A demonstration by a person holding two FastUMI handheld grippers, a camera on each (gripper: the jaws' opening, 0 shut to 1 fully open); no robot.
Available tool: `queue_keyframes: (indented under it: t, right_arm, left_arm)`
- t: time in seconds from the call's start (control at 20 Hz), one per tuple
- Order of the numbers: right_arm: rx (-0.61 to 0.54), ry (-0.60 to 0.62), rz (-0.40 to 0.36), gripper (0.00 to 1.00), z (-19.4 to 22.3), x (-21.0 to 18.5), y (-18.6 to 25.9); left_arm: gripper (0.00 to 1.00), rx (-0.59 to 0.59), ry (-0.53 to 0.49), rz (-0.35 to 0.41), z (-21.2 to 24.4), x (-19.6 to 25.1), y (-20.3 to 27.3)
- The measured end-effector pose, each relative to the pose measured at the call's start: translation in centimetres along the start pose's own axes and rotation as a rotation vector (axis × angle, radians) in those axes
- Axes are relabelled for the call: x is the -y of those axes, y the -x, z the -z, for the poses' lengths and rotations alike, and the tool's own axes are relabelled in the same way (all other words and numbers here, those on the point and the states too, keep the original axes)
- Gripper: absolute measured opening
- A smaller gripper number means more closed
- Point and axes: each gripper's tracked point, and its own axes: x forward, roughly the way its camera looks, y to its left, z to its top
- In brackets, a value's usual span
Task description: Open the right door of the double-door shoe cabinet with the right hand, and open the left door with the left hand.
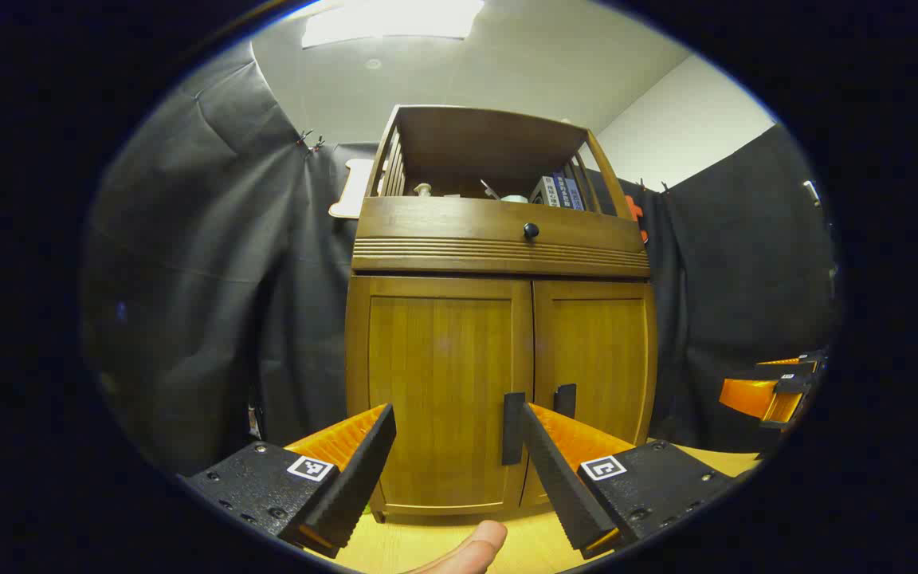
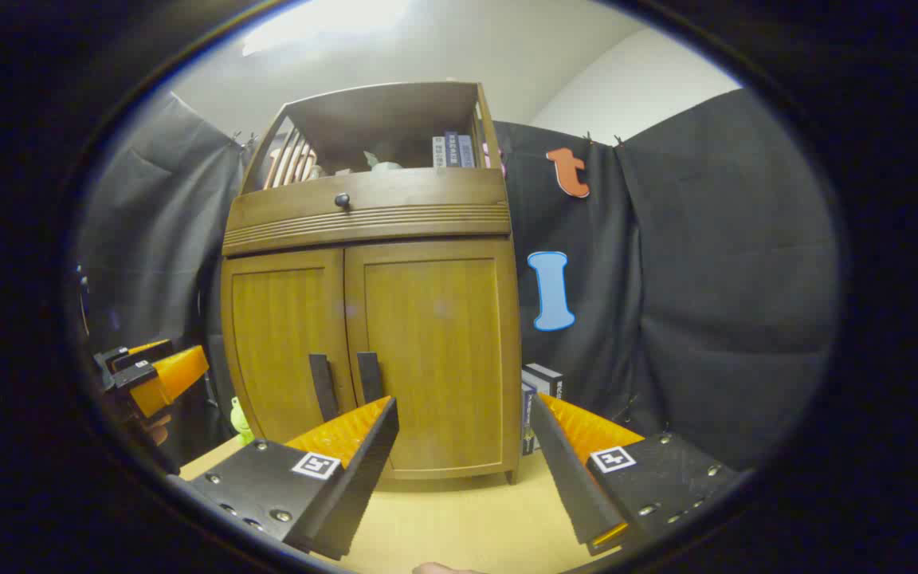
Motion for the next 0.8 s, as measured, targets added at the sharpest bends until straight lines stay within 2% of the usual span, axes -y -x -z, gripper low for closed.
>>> queue_keyframes:
  t: [0.05,0.35,0.4,0.45,0.5,0.55,0.65,0.7,0.75,0.8]
  right_arm:
    - [0.004,0.01,-0.002,0.98,-0.2,-0.2,0.1]
    - [0.036,0.013,-0.034,0.98,-1.4,-0.9,0.4]
    - [0.033,0.011,-0.038,0.94,-1.3,-1.0,0.2]
    - [0.028,0.008,-0.046,0.94,-1.1,-1.1,0.2]
    - [0.021,-0.001,-0.055,0.94,-1.0,-1.3,-0.1]
    - [0.016,-0.014,-0.064,0.98,-0.8,-1.5,-0.1]
    - [0.012,-0.049,-0.084,0.98,-1.1,-2.1,-0.4]
    - [0.013,-0.073,-0.085,0.94,-1.1,-2.1,-0.5]
    - [0.014,-0.089,-0.083,0.94,-1.3,-2.0,-0.6]
    - [0.013,-0.096,-0.084,1.0,-1.4,-2.1,-0.7]
  left_arm:
    - [0.94,-0.011,0.003,0.015,0.4,0.1,0.0]
    - [0.95,-0.072,0.022,0.001,1.6,-0.5,-0.6]
    - [0.96,-0.073,0.024,-0.004,1.6,-0.6,-0.6]
    - [0.95,-0.072,0.023,-0.01,1.6,-0.6,-0.6]
    - [0.95,-0.07,0.023,-0.014,1.6,-0.6,-0.6]
    - [0.95,-0.065,0.023,-0.016,1.4,-0.5,-0.5]
    - [0.94,-0.061,0.025,-0.016,1.3,-0.5,-0.4]
    - [0.94,-0.057,0.028,-0.014,1.2,-0.5,-0.4]
    - [0.96,-0.049,0.029,-0.01,0.9,-0.4,-0.3]
    - [0.95,-0.043,0.029,-0.008,0.8,-0.4,-0.1]
